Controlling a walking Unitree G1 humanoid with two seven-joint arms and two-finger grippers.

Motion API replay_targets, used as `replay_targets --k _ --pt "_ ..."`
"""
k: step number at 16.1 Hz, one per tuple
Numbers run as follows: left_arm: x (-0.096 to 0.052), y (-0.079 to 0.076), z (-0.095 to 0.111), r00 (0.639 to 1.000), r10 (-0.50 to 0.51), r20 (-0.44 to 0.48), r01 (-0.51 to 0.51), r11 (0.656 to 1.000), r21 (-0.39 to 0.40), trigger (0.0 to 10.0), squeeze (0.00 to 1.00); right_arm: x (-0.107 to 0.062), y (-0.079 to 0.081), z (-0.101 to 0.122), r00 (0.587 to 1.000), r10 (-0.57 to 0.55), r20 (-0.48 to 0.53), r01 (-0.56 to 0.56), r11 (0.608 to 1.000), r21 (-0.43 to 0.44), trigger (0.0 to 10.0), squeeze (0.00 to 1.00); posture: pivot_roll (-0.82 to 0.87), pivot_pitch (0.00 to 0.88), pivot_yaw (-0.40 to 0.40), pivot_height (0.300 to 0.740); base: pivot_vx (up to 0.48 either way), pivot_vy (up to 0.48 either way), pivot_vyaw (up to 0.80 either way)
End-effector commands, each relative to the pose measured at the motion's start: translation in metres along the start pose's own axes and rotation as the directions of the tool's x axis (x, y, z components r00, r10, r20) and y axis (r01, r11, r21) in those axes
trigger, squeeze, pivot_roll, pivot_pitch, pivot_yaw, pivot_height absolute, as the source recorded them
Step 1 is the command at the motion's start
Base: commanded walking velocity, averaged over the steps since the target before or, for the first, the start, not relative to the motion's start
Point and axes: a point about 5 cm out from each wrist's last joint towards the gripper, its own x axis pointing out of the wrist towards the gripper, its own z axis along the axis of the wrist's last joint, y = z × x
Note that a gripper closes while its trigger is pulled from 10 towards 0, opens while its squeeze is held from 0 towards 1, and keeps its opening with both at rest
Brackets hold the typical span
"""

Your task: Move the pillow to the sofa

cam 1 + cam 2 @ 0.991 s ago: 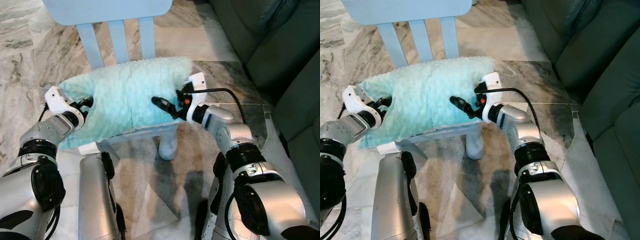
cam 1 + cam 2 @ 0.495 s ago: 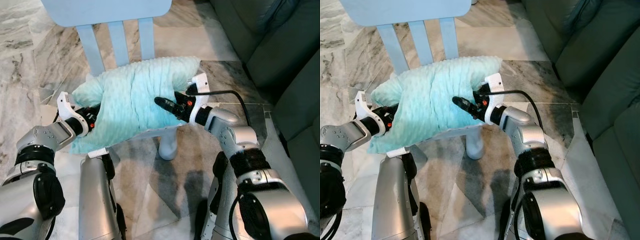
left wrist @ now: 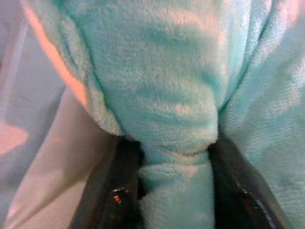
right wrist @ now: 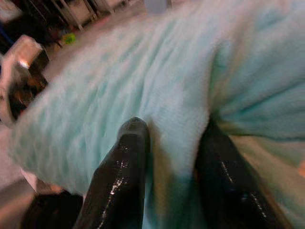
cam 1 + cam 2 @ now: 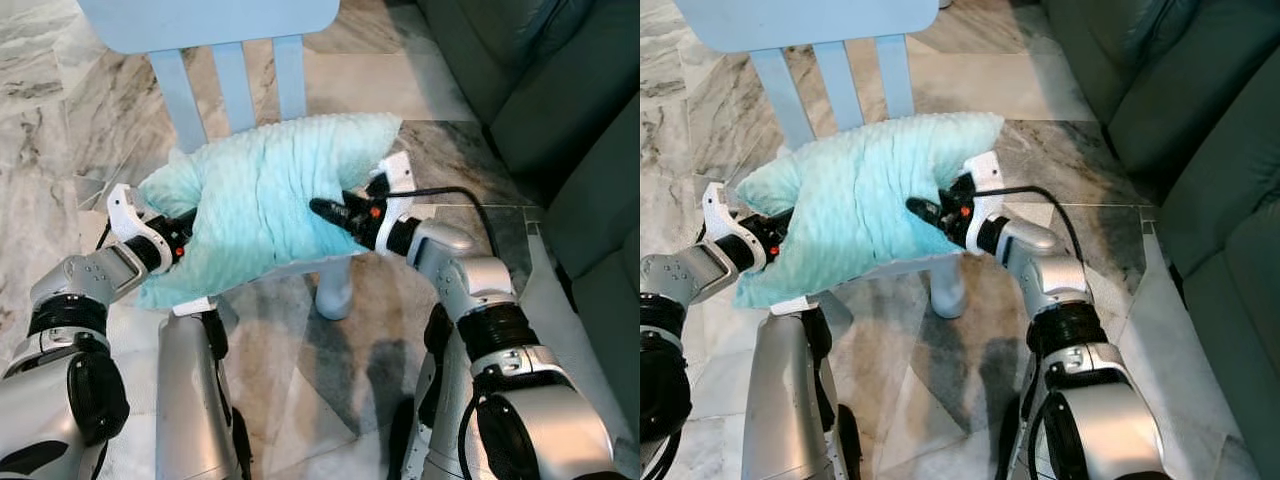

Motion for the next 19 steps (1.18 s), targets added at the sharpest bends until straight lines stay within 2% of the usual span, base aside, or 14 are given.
replay_targets --k 1,5,9,12,15,16,19 --pt "-0.001 0.008 -0.011 0.998 0.043 -0.044 -0.043 0.999 0.006 0.0 0.0 0.003 0.007 -0.009 0.999 0.019 -0.05 -0.02 1.0 -0.015 0.0 0.0 -0.06 0.293 -0.001 0.38 0.0 0.0 0.0" --pt "-0.004 0.014 -0.015 0.996 0.071 -0.048 -0.07 0.997 0.031 0.0 0.0 -0.001 0.002 -0.018 0.993 -0.048 -0.111 0.043 0.998 -0.048 0.0 0.0 -0.07 0.286 -0.003 0.38 0.0 0.0 0.0" --pt "-0.007 0.019 -0.015 0.995 0.09 -0.032 -0.089 0.995 0.048 0.0 0.0 -0.004 -0.002 -0.018 0.99 -0.078 -0.114 0.073 0.996 -0.049 0.0 0.0 -0.06 0.281 -0.005 0.38 0.0 0.0 0.0" --pt "-0.008 0.022 -0.016 0.994 0.105 -0.019 -0.103 0.992 0.066 0.0 0.0 -0.004 0.002 -0.019 0.992 -0.068 -0.108 0.066 0.998 -0.015 0.0 0.0 -0.06 0.269 -0.006 0.38 0.0 0.0 0.0" --pt "-0.01 0.023 -0.016 0.992 0.123 -0.015 -0.12 0.984 0.129 0.0 0.0 -0.003 0.005 -0.018 0.993 -0.061 -0.106 0.058 0.998 -0.032 0.0 0.0 -0.06 0.222 -0.001 0.38 0.0 0.0 0.0" --pt "-0.011 0.024 -0.014 0.99 0.139 0.001 -0.137 0.978 0.155 0.0 0.0 -0.003 0.004 -0.016 0.993 -0.071 -0.095 0.067 0.997 -0.045 0.0 0.0 -0.06 0.205 0.0 0.38 0.0 0.0 0.0" --pt "-0.013 0.02 0.002 0.978 0.131 0.162 -0.174 0.943 0.284 0.0 0.0 -0.008 0.002 0.002 0.991 -0.134 0.014 0.135 0.985 -0.109 0.0 0.0 -0.06 0.143 0.003 0.38 0.0 0.0 0.0"
